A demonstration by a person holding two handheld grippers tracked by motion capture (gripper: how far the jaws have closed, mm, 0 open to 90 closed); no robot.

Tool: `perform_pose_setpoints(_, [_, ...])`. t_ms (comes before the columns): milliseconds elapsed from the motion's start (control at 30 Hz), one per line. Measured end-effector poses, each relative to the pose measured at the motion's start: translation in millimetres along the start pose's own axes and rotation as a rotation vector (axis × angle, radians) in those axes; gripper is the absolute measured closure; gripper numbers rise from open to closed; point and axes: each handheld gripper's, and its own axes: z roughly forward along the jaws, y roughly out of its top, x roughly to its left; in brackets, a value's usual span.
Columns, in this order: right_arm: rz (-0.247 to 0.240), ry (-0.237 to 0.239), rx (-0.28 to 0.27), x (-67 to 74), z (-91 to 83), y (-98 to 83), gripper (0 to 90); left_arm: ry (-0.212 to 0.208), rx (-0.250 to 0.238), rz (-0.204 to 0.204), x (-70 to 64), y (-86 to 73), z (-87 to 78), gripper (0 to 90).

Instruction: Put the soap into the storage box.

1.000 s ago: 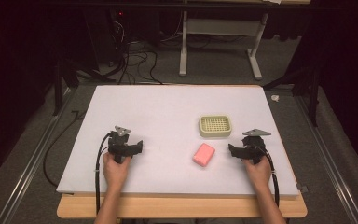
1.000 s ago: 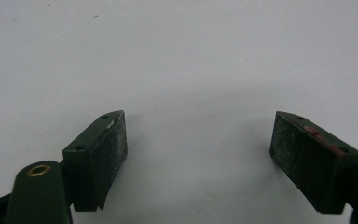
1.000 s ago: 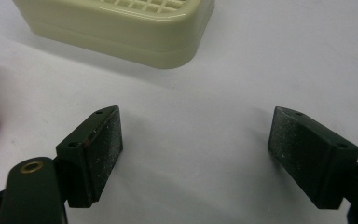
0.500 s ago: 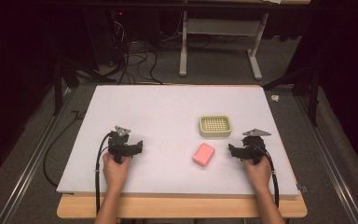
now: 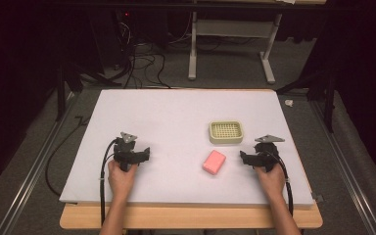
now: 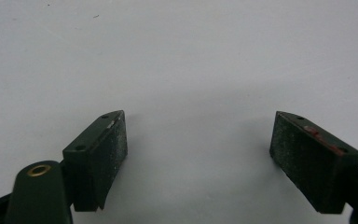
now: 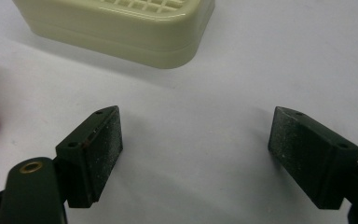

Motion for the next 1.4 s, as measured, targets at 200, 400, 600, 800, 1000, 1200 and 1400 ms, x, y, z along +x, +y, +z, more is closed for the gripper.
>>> perform_pose_setpoints(200, [0.004, 0.003, 0.002, 0.1, 0.1, 0.5, 17.7, 0.0, 0.0, -0.001, 0.0, 0.0, 0.0, 19.5])
perform_pose_setpoints(400, [0.004, 0.001, -0.002, 0.0, -0.8, 0.6, 19.6, 0.0, 0.0, 0.0, 0.0, 0.0, 0.0, 19.5])
perform_pose_setpoints(600, [0.01, 0.012, -0.014, 2.2, -3.6, 0.5, 19.6, 0.0, 0.0, 0.001, 0.0, 0.0, 0.0, 19.5])
perform_pose_setpoints(800, [0.022, 0.036, -0.063, 3.1, -14.2, 2.0, 19.1, 0.0, 0.0, 0.0, 0.0, 0.0, 0.0, 19.5])
perform_pose_setpoints(1000, [0.032, 0.052, -0.091, 2.3, -22.5, 0.6, 17.8, 0.0, 0.0, 0.0, 0.0, 0.0, 0.0, 19.5])
perform_pose_setpoints(1200, [0.012, 0.089, -0.108, 8.3, -28.7, -0.9, 16.6, 0.0, 0.0, 0.0, 0.0, 0.0, 0.0, 19.5])
perform_pose_setpoints(1400, [-0.022, 0.121, -0.123, 15.4, -34.1, -1.4, 15.5, 0.0, 0.0, 0.0, 0.1, 0.0, 0.0, 19.5])
